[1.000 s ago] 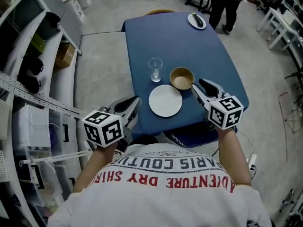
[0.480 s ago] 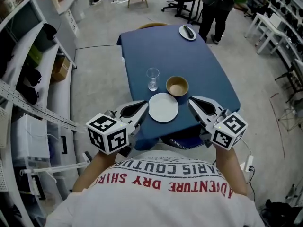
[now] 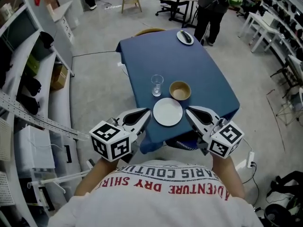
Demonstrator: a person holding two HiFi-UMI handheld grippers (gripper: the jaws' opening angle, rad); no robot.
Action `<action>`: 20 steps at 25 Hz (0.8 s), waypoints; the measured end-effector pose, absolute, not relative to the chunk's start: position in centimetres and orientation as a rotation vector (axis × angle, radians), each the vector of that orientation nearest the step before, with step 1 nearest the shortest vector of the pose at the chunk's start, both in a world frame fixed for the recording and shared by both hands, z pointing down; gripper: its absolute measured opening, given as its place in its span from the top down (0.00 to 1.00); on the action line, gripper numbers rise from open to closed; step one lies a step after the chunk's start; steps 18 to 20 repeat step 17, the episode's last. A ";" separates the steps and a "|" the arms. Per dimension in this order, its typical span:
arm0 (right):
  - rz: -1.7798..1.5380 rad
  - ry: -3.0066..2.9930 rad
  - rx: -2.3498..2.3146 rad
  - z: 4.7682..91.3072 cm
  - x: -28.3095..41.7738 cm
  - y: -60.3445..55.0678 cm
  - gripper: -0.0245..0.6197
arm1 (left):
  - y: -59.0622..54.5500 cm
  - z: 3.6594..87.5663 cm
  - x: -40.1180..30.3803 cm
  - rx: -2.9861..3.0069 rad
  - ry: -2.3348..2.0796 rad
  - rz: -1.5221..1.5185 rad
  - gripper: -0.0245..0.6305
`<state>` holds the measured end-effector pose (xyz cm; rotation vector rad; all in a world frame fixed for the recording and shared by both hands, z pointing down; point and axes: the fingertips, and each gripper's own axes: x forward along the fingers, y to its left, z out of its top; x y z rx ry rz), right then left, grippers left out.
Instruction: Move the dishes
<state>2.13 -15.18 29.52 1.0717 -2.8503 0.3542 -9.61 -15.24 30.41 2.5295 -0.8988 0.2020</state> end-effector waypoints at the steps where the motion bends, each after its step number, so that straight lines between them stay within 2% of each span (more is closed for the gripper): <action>1: 0.354 -2.830 1.089 29.7 2.2 -15.1 0.93 | -15.1 30.5 -9.7 2.541 -0.894 0.208 0.92; 20: 0.451 -2.782 1.145 31.6 2.3 -13.9 0.93 | -14.1 31.6 -10.5 2.533 -0.898 0.239 0.92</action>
